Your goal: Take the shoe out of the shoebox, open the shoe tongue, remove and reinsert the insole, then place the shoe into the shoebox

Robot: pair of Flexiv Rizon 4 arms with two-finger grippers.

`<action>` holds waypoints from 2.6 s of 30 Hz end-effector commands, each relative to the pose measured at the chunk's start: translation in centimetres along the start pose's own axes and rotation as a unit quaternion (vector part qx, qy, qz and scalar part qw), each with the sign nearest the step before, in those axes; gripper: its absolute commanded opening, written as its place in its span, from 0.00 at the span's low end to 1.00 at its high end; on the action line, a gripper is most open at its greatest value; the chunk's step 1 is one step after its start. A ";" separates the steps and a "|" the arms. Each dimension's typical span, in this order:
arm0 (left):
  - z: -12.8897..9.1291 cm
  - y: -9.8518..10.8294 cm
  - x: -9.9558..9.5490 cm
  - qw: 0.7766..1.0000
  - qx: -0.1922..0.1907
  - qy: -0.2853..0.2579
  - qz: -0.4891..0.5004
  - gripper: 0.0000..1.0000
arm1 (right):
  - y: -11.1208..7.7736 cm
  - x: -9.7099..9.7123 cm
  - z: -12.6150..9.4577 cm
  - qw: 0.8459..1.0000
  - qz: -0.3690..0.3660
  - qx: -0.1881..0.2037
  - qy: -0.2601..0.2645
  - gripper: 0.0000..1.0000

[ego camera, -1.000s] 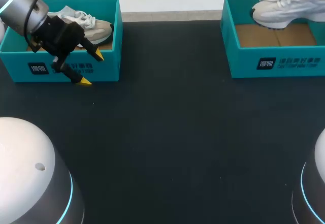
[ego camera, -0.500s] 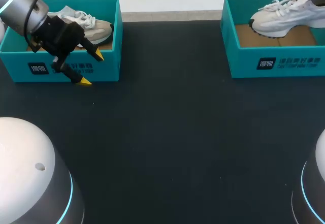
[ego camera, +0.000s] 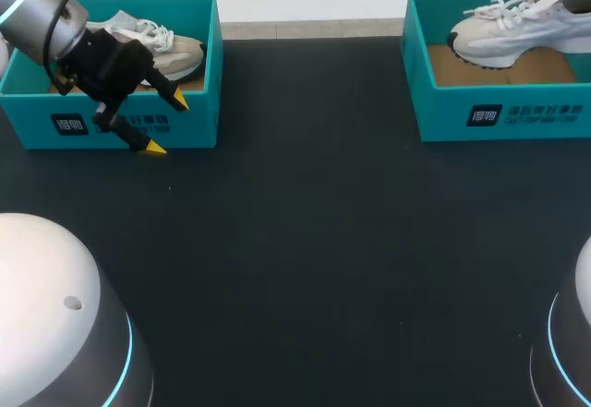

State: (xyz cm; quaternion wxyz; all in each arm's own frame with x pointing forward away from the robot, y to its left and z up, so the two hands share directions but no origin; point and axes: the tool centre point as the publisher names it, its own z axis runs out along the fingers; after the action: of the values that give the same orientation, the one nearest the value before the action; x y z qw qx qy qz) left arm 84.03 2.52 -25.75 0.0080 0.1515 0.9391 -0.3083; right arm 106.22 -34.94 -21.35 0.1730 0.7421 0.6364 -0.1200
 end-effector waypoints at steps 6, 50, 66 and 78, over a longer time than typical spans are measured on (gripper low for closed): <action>0.0 0.0 0.1 1.000 -0.002 0.000 0.000 1.00 | -0.6 0.4 1.5 1.000 0.021 0.002 0.010 0.00; 0.0 0.0 0.1 1.000 -0.002 0.000 0.000 1.00 | -3.9 1.7 7.8 0.999 0.030 0.025 -0.006 0.00; 0.0 0.0 0.1 1.000 -0.002 0.000 0.000 1.00 | -4.8 2.3 10.0 0.999 0.028 0.029 -0.015 0.00; 0.0 0.0 0.1 1.000 -0.002 0.000 0.000 1.00 | -5.5 3.6 11.8 0.999 0.029 0.040 -0.014 0.00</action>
State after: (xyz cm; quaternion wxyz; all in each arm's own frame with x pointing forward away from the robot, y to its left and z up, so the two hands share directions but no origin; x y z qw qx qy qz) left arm 84.03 2.52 -25.75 0.0080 0.1515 0.9391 -0.3083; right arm 101.64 -35.72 -33.80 0.1565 0.7647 0.6066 -0.1509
